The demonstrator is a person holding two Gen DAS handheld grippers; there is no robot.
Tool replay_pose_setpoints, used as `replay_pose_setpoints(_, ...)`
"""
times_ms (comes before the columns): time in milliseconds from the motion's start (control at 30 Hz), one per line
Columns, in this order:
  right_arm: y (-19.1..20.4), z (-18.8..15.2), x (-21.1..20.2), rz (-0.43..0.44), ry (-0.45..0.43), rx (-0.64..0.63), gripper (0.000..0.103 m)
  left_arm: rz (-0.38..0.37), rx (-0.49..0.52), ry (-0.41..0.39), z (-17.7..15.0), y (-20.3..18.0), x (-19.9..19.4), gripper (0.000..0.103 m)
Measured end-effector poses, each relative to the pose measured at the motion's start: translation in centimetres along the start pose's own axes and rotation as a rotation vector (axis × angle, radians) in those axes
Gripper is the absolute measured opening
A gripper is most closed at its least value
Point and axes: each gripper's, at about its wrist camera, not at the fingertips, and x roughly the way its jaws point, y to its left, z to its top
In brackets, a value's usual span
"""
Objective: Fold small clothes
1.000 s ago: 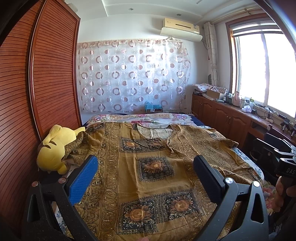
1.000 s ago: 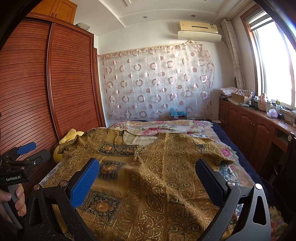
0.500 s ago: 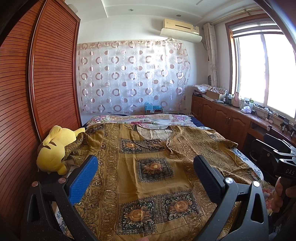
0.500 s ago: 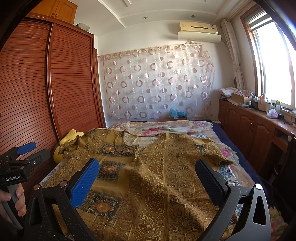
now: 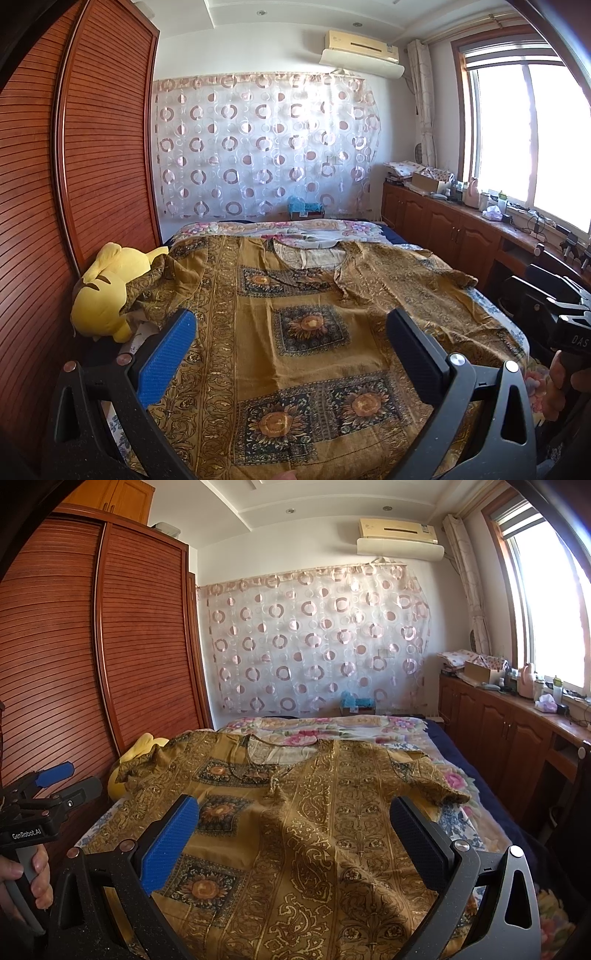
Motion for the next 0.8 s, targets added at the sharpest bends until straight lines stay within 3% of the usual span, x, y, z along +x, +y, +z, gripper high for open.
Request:
replay_pose_setpoints(500,0.1,-0.9,4.6,0.039,0.056,-0.054,0.103,0.077,-0.027,0.124,-2.6,5.7,4.8,0.103)
replay_pose_setpoints(800,0.4,-1.3,9.8,0.146,0.166,-0.076,0.103,0.116,-0.034,0.187,-2.6,10.9,7.9,0.103)
